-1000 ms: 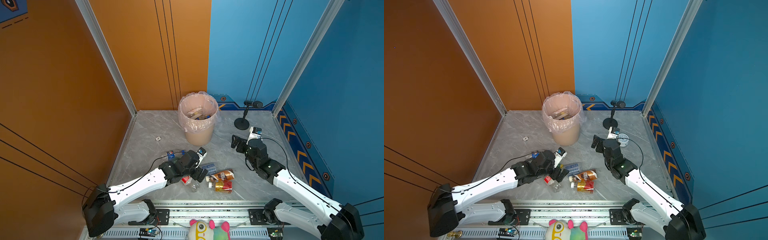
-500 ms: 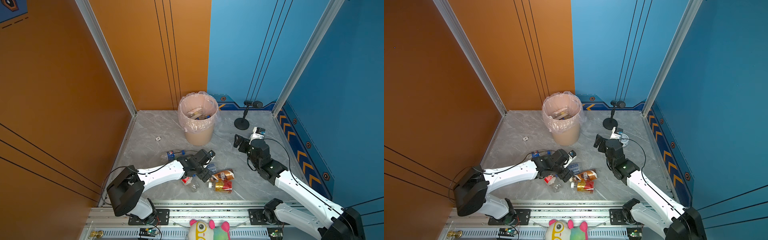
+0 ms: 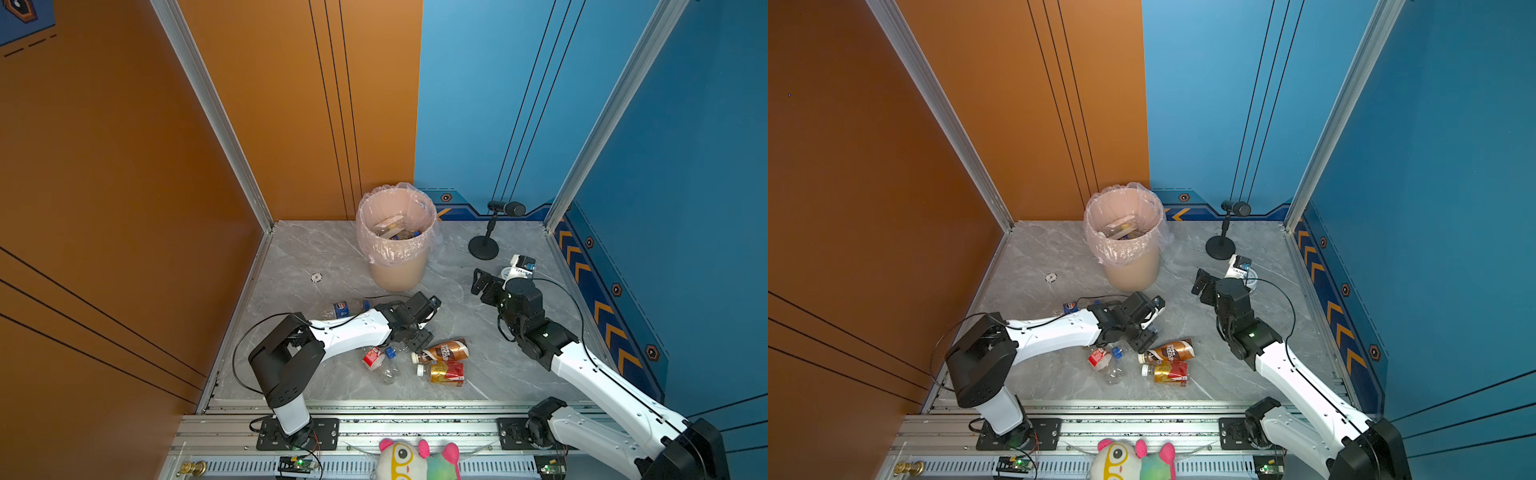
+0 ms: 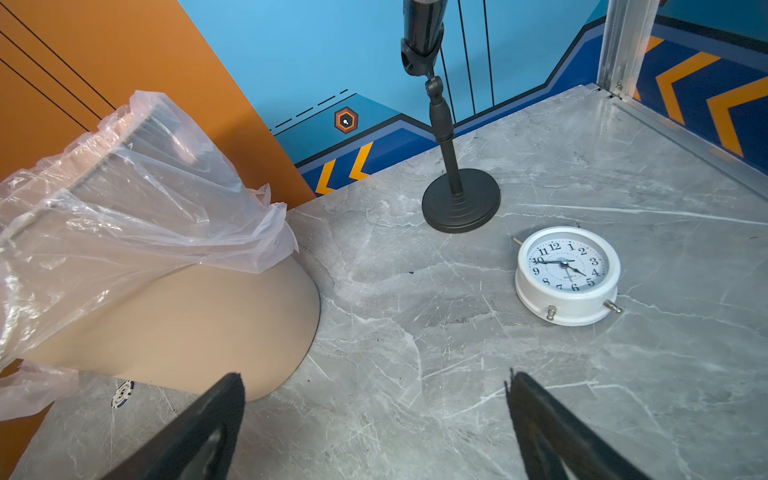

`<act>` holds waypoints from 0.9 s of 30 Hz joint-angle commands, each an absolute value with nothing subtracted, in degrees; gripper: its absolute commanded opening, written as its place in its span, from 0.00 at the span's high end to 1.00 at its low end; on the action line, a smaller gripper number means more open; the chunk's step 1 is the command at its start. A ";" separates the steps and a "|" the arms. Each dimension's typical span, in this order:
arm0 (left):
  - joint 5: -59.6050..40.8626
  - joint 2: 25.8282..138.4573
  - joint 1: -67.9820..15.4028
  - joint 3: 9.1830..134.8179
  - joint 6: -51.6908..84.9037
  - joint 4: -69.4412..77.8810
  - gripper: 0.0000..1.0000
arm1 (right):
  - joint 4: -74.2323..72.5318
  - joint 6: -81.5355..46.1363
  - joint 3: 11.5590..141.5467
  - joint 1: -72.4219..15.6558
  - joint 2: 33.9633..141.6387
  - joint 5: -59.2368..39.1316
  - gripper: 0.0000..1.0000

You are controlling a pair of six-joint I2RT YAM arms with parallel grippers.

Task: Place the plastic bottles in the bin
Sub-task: 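Close the left gripper on the soda water bottle's neck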

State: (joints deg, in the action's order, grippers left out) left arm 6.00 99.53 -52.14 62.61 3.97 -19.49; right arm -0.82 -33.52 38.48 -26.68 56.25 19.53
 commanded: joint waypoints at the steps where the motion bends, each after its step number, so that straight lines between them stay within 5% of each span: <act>1: 5.79 101.63 -51.25 65.23 3.85 -19.99 0.29 | -0.20 -34.23 37.45 -25.90 55.33 18.69 0.00; 15: 1.32 108.53 -47.90 74.66 7.55 -18.94 0.45 | -0.45 -34.63 36.65 -23.78 54.87 17.49 0.00; 17: 1.21 108.21 -47.67 75.43 8.27 -19.06 0.42 | -0.35 -34.63 36.56 -23.56 54.71 17.33 0.00; 19: 1.22 107.72 -47.36 76.01 9.51 -20.04 0.30 | -0.35 -34.68 36.43 -23.38 54.70 17.23 0.00; 27: 0.64 104.48 -47.10 72.52 11.97 -23.79 0.25 | -0.02 -35.04 36.47 -22.59 54.60 16.86 0.00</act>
